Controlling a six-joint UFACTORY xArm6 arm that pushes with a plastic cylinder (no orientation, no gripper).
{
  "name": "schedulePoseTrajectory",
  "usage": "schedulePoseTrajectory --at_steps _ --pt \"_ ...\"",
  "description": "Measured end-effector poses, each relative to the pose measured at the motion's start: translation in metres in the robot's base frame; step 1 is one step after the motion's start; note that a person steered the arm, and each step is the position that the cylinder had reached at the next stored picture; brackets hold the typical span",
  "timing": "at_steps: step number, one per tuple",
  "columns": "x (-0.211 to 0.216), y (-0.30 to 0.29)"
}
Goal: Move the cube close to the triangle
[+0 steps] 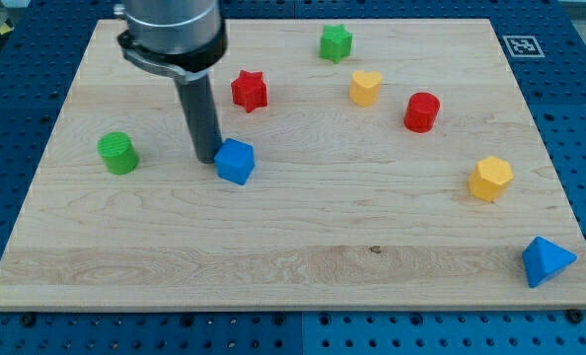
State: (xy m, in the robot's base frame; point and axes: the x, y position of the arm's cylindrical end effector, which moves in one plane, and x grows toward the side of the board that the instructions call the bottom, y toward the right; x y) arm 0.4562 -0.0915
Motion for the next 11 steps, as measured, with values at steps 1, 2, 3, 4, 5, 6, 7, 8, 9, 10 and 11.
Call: schedulePoseTrajectory --at_steps 1,2,3,4,5,6,7,8,9,10,11 --pt "0.014 0.016" --pt "0.022 0.029" --pt "0.022 0.058" --pt "0.014 0.06" --pt "0.016 0.07" --pt "0.039 0.081" --pt "0.058 0.092" --pt "0.072 0.108" --pt "0.074 0.125" --pt "0.073 0.138" --pt "0.047 0.139"
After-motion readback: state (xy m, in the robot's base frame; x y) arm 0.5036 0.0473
